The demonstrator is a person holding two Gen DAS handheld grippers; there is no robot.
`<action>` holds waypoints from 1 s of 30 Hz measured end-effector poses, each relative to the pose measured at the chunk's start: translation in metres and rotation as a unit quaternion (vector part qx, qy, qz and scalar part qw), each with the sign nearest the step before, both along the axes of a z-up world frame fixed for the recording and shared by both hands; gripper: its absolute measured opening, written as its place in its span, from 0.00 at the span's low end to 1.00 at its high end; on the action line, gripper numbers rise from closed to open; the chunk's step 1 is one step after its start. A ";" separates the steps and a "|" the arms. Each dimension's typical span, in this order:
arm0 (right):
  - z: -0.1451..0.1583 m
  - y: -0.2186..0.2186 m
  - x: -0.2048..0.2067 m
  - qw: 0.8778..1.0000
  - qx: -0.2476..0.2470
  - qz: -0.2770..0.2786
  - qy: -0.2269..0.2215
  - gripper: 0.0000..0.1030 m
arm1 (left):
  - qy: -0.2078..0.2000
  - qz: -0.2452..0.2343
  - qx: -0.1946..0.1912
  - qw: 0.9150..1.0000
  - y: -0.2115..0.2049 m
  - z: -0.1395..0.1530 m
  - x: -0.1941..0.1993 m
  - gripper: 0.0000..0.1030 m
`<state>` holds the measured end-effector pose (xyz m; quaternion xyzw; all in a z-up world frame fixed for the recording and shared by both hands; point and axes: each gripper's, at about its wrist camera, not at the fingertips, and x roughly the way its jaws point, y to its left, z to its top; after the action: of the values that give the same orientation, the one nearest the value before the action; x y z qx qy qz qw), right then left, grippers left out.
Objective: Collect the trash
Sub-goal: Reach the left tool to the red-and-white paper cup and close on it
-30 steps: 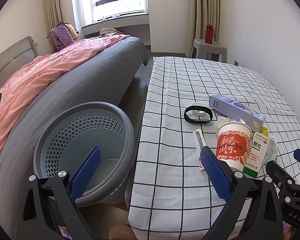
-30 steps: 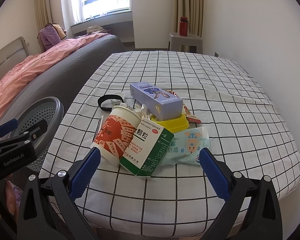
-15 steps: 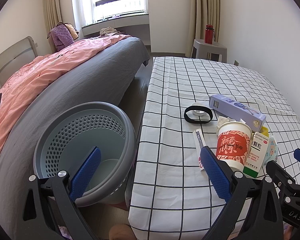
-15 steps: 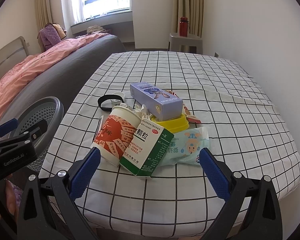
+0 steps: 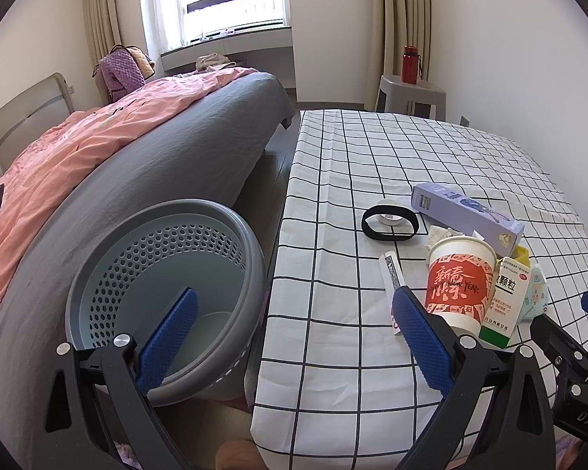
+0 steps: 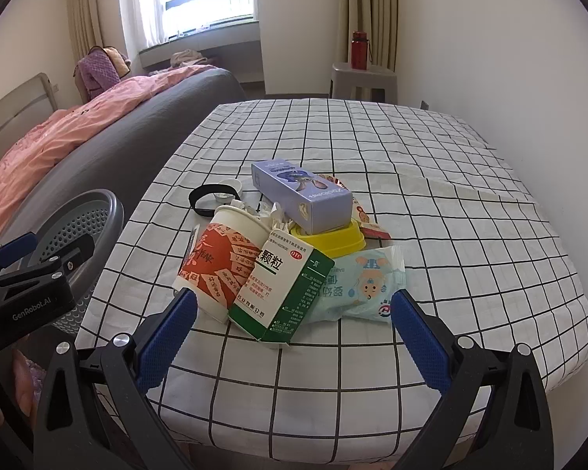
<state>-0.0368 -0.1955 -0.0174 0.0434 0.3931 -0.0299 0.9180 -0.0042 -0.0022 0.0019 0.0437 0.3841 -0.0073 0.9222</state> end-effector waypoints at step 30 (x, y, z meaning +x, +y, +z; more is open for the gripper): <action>-0.021 -0.058 0.008 0.998 0.024 -0.017 0.062 0.94 | 0.053 -0.075 -0.015 0.996 -0.031 -0.021 0.015 0.92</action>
<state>-0.0284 -0.2531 -0.0383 0.0701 0.4493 -0.0386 0.8898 0.0111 -0.0330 -0.0194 0.0583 0.4282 -0.0844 0.8978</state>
